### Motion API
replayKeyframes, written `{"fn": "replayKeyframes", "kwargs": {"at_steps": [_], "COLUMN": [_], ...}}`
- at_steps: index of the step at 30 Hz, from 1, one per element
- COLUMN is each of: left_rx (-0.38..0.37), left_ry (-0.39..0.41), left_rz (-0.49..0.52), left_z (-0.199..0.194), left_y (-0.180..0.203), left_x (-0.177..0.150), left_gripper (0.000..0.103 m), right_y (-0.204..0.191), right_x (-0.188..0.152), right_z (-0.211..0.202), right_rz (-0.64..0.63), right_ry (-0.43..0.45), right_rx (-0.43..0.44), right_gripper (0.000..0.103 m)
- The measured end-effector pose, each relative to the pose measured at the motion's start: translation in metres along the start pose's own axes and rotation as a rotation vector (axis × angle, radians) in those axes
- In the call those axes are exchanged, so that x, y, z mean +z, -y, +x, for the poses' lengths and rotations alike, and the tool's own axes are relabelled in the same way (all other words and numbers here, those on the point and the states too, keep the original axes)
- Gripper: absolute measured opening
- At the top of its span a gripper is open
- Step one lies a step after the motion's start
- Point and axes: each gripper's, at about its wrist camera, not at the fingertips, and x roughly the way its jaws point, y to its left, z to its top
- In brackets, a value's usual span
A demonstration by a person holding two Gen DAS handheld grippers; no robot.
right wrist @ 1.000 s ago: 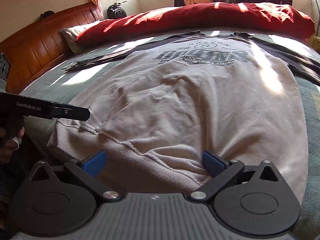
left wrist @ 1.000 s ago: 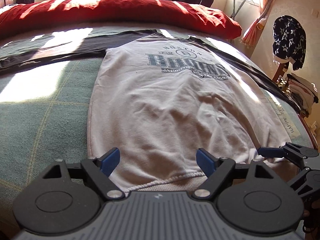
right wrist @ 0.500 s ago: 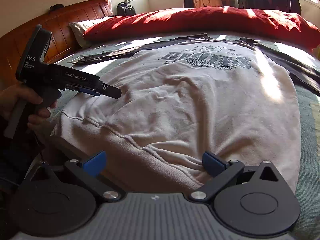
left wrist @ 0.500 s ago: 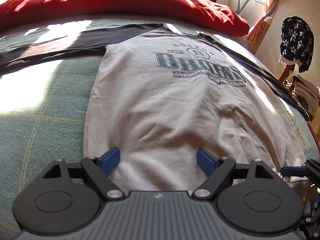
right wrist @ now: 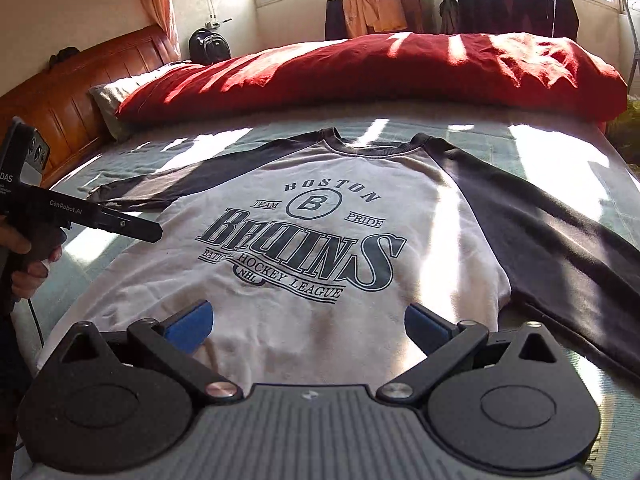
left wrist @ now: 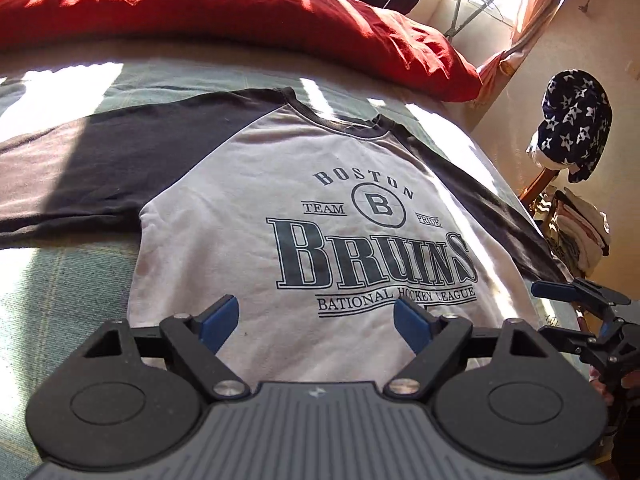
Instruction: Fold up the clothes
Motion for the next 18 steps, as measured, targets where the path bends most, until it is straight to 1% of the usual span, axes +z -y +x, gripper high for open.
{"fn": "replayKeyframes", "kwargs": {"at_steps": [1, 3, 5, 7, 8, 9, 10, 11, 13, 14, 16, 18], "left_rx": [-0.002, 0.025, 0.084, 0.167, 0.211, 0.226, 0.215, 0.221, 0.239, 0.206, 0.085, -0.04], "left_ry": [-0.016, -0.03, 0.002, 0.004, 0.0, -0.002, -0.004, -0.009, -0.011, -0.001, 0.007, -0.032], "left_rz": [-0.013, -0.017, 0.045, 0.107, 0.137, 0.153, 0.153, 0.155, 0.169, 0.182, 0.199, 0.216], "left_z": [0.012, 0.028, 0.028, 0.024, 0.023, 0.02, 0.017, 0.014, 0.006, 0.002, -0.001, 0.006], "left_y": [-0.005, -0.014, -0.021, -0.027, -0.03, -0.034, -0.036, -0.034, -0.023, -0.013, 0.008, 0.03], "left_x": [0.003, 0.003, 0.0, -0.002, -0.003, -0.004, -0.003, 0.0, 0.005, 0.007, 0.01, 0.008], "left_gripper": [0.084, 0.084, 0.084, 0.084, 0.084, 0.084, 0.084, 0.084, 0.084, 0.084, 0.084, 0.085], "right_y": [0.011, 0.028, 0.043, 0.061, 0.066, 0.071, 0.077, 0.082, 0.071, 0.065, 0.046, 0.022], "right_x": [0.004, 0.008, 0.004, -0.006, -0.007, -0.009, -0.01, -0.011, -0.002, 0.003, 0.01, 0.012], "right_z": [0.012, 0.032, 0.045, 0.048, 0.044, 0.04, 0.036, 0.031, 0.028, 0.027, 0.027, 0.034], "right_rz": [0.042, 0.108, 0.134, 0.127, 0.13, 0.133, 0.135, 0.138, 0.123, 0.116, 0.068, 0.016], "right_ry": [-0.008, -0.04, -0.085, -0.106, -0.1, -0.093, -0.086, -0.08, -0.087, -0.091, -0.085, -0.112], "right_rx": [0.019, 0.044, 0.0, -0.084, -0.067, -0.05, -0.033, -0.015, -0.066, -0.092, 0.002, 0.111], "right_gripper": [0.103, 0.103, 0.103, 0.103, 0.103, 0.103, 0.103, 0.103, 0.103, 0.103, 0.103, 0.103]}}
